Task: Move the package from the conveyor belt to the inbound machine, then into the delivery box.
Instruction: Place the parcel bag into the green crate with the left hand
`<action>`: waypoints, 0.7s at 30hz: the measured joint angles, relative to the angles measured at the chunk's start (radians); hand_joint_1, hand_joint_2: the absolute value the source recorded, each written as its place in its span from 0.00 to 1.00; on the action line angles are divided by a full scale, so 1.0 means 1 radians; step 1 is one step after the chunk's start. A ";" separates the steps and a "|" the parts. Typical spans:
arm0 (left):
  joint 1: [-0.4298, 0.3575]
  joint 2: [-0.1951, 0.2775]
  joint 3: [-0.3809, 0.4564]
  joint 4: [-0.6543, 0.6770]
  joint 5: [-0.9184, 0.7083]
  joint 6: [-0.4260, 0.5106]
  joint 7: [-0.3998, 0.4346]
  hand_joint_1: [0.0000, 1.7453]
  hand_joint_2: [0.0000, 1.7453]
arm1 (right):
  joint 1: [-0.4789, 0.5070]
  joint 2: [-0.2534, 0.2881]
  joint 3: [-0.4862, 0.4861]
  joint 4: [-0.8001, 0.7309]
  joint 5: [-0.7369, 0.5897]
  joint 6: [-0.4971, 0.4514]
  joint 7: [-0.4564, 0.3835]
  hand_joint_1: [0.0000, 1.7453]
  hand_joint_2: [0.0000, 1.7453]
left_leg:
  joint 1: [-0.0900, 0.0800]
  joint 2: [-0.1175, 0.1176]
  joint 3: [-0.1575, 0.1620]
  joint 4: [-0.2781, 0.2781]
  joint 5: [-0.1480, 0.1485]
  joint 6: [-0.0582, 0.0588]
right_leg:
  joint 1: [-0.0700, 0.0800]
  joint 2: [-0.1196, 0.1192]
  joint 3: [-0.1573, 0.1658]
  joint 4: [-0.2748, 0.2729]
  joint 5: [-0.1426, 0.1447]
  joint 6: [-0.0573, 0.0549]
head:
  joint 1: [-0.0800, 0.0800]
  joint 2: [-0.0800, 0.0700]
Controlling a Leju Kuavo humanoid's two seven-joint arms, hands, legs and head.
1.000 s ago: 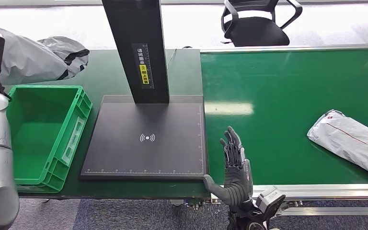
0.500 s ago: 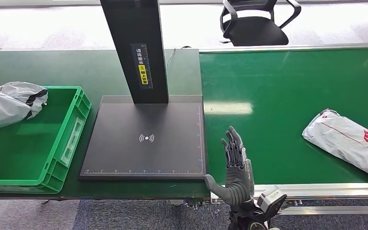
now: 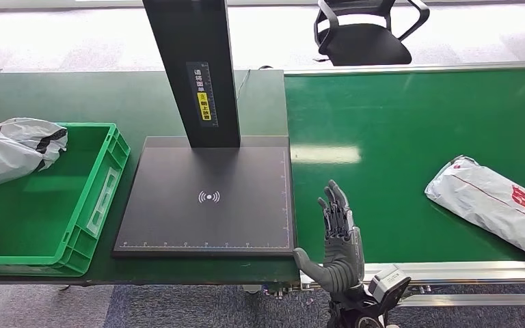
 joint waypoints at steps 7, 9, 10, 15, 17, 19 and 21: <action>0.008 -0.015 -0.002 0.003 -0.016 -0.029 -0.030 0.00 1.00 | -0.001 0.000 -0.001 0.000 0.000 0.000 0.000 0.00 1.00 | 0.000 0.000 0.000 0.000 0.000 0.000 | 0.000 0.000 0.000 0.000 0.000 0.000 | 0.000 0.000; 0.015 -0.028 -0.013 -0.009 -0.021 -0.054 -0.041 0.00 1.00 | -0.002 0.001 -0.002 0.000 -0.001 -0.001 0.000 0.00 1.00 | 0.000 0.000 0.000 0.000 0.000 0.000 | 0.000 0.000 0.000 0.000 0.000 0.000 | 0.000 0.000; 0.019 -0.036 -0.022 -0.019 -0.022 -0.071 -0.044 0.00 1.00 | -0.002 0.002 -0.002 0.000 -0.002 -0.002 0.000 0.00 1.00 | 0.000 0.000 0.000 0.000 0.000 0.000 | 0.000 0.000 0.000 0.000 0.000 0.000 | 0.000 0.000; 0.078 -0.077 -0.057 -0.114 0.080 -0.086 -0.070 0.00 1.00 | 0.003 0.009 -0.008 -0.002 -0.003 -0.001 0.000 0.00 1.00 | 0.000 0.003 0.001 0.000 0.000 0.000 | 0.000 0.001 0.000 0.000 0.000 0.000 | 0.000 0.000; 0.135 -0.096 -0.056 -0.193 0.191 -0.066 -0.111 0.00 1.00 | 0.005 0.010 -0.011 -0.002 0.002 -0.001 0.002 0.00 1.00 | 0.000 0.004 0.001 0.000 -0.001 -0.001 | 0.000 0.002 -0.001 0.000 0.000 0.000 | 0.000 0.000; 0.218 -0.120 -0.047 -0.301 0.322 -0.047 -0.157 0.00 1.00 | 0.005 0.011 -0.012 -0.002 0.004 -0.008 0.003 0.00 1.00 | 0.000 0.005 0.001 0.000 -0.002 -0.001 | 0.000 0.003 -0.001 0.000 0.000 0.000 | 0.000 0.000; 0.302 -0.144 -0.033 -0.410 0.419 -0.033 -0.186 0.00 1.00 | 0.005 0.011 -0.013 -0.002 0.002 -0.016 0.003 0.00 1.00 | 0.000 0.005 0.001 0.000 -0.002 -0.001 | 0.000 0.003 -0.002 0.000 0.000 0.000 | 0.000 0.000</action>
